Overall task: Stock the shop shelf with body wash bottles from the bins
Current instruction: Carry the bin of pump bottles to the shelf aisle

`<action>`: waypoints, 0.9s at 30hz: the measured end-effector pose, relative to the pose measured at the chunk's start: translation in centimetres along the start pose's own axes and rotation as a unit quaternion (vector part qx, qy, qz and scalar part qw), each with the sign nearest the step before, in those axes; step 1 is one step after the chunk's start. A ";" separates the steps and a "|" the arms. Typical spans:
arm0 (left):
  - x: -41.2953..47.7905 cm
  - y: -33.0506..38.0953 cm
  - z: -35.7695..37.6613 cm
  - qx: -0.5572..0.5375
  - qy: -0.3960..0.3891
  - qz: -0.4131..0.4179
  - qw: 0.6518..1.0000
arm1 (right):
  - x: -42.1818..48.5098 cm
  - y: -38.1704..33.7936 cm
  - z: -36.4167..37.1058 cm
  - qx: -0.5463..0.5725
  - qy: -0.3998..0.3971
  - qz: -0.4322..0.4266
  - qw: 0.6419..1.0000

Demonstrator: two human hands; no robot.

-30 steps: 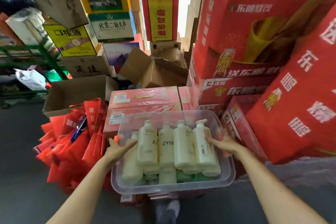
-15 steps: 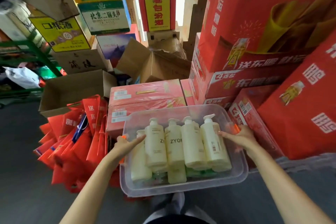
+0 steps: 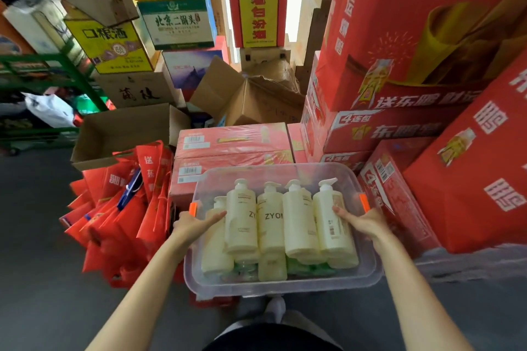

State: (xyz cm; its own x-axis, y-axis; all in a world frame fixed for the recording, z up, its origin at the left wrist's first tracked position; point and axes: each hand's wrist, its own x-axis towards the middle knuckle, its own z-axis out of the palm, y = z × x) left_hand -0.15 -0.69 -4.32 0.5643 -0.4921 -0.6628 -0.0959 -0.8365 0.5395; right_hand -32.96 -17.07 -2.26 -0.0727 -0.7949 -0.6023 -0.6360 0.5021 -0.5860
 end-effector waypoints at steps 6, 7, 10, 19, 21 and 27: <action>-1.8 -0.4 0.9 -0.066 0.033 0.010 0.997 | -0.2 0.3 -0.5 -0.003 -0.021 -0.007 1.000; -2.2 -0.3 1.1 -0.067 0.042 0.012 0.997 | -0.2 0.5 -0.6 -0.001 -0.029 -0.005 1.000; -3.0 -0.7 1.2 -0.082 0.052 -0.006 0.995 | -0.8 1.0 -1.1 -0.011 -0.051 -0.005 0.999; -8.4 -6.6 3.3 -0.200 0.141 -0.084 0.966 | -2.1 0.3 -1.4 -0.106 -0.123 -0.053 0.985; -10.0 -8.1 4.1 -0.223 0.154 -0.099 0.958 | -2.4 0.3 -1.3 -0.121 -0.134 -0.071 0.981; -14.5 -12.6 7.4 -0.296 0.184 -0.131 0.928 | -3.1 0.7 -0.7 -0.207 -0.161 -0.118 0.958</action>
State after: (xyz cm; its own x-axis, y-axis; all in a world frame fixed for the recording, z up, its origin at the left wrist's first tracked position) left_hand -13.24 15.22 -5.34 0.7571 -0.0837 -0.6479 0.4897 -0.5837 0.6476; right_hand -33.74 -14.49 -0.37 0.3076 -0.6904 -0.6548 -0.8611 0.0909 -0.5003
